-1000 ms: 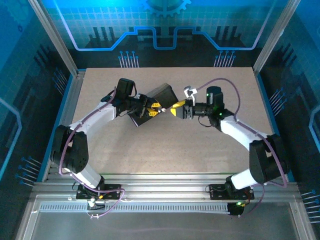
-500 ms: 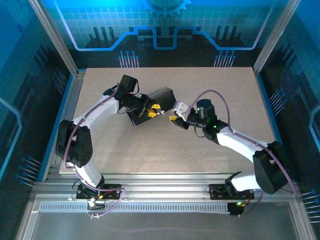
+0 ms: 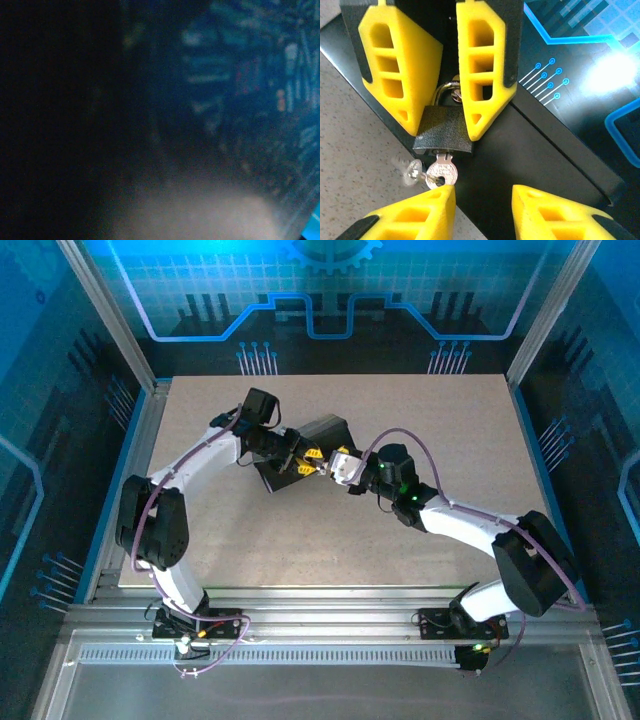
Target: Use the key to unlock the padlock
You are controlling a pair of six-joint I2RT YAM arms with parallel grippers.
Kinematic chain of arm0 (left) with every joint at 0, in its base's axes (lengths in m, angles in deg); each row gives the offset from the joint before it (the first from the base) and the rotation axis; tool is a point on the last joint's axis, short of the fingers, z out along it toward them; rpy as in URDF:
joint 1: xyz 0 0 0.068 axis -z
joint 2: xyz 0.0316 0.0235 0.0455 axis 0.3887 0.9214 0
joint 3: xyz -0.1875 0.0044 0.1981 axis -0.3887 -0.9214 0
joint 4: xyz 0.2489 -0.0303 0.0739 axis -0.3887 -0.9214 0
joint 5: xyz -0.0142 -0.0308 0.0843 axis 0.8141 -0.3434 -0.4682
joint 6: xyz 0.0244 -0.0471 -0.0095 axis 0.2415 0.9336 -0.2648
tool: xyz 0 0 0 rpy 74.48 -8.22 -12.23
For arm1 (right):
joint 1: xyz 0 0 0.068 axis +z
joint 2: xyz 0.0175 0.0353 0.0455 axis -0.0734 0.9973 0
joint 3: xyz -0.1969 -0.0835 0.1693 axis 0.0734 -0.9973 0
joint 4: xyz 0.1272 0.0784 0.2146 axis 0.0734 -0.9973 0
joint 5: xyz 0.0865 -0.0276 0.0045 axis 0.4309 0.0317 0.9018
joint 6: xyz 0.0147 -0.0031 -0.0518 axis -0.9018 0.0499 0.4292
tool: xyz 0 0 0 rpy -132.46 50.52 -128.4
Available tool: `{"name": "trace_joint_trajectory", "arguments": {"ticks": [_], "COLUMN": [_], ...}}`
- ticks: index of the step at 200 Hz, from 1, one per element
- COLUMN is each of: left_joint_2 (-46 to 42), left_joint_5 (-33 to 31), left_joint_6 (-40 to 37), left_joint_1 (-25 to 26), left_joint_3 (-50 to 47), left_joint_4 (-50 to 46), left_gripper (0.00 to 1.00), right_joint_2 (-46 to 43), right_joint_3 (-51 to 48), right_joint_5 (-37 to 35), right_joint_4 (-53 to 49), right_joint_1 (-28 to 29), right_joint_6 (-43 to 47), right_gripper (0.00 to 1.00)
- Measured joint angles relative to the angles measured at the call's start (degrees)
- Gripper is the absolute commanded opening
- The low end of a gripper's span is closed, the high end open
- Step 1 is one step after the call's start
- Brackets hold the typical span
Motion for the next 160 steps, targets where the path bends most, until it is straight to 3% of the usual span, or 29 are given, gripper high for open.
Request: {"name": "trace_joint_trajectory", "arguments": {"ticks": [160], "left_joint_2": [0.42], "left_joint_5": [0.20], "left_joint_6": [0.48], "left_joint_1": [-0.17], "left_joint_3": [0.50], "left_joint_4": [-0.04], "left_gripper": [0.00], "right_joint_2": [2.12], "right_joint_3": [0.00], "right_joint_5": [-5.62], "right_joint_4": [0.98], "right_joint_1": [3.58], "right_joint_6": [3.48], "right_gripper": [0.32]}}
